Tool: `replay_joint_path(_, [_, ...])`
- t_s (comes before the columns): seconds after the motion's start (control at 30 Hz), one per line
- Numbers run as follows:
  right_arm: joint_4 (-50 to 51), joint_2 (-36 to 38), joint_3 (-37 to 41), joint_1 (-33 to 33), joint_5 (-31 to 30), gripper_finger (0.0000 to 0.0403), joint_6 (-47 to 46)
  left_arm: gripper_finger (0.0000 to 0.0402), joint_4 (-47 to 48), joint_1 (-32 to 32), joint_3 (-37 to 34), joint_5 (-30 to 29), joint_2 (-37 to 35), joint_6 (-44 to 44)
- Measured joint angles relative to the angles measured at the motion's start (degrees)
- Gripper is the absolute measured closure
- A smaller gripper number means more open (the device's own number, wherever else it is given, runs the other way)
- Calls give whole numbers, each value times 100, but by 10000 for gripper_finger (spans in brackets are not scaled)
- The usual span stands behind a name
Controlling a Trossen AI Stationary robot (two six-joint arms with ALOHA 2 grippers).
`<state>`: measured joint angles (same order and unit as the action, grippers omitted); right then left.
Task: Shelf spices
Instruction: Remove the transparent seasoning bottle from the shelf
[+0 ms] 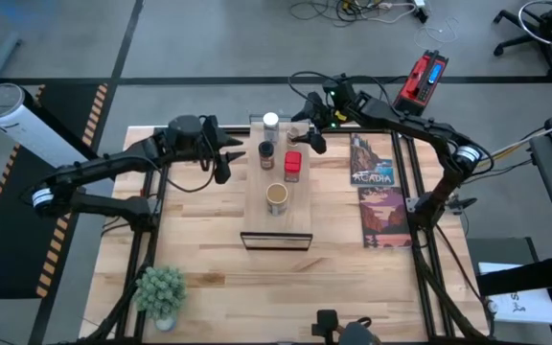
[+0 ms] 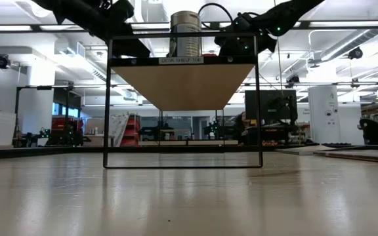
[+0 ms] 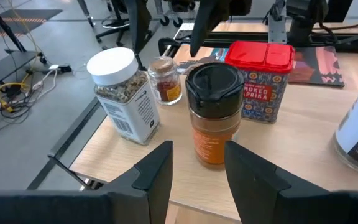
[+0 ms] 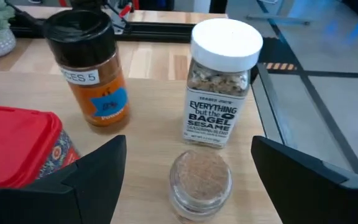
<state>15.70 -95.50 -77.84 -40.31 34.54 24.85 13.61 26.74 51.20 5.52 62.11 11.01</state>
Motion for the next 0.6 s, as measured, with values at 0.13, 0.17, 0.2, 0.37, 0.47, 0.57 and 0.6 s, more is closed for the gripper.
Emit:
replay_joint_path(0.13, [37, -63, -7, 21, -14, 80, 77, 269, -16, 0, -105, -39, -9, -54])
replay_joint_path(0.17, [30, -88, -7, 37, -13, 80, 86, 269, -25, 0, -145, -48, -15, -79])
replay_joint_path(0.2, [34, -109, -7, 44, -11, 80, 125, 269, -25, 0, -183, -50, -18, -103])
replay_joint_path(0.37, [28, -192, -7, 66, -17, 80, 319, 269, -32, 0, -294, -182, -24, -213])
replay_joint_path(0.47, [28, -254, -7, 69, -37, 80, 326, 269, -32, 0, -304, -186, -24, -266])
replay_joint_path(0.57, [33, -298, -7, 72, -148, 83, 337, 269, -29, 0, -304, -186, -26, -273])
replay_joint_path(0.6, [39, -302, -7, 72, -157, 84, 356, 269, -29, 0, -304, -186, -26, -273])
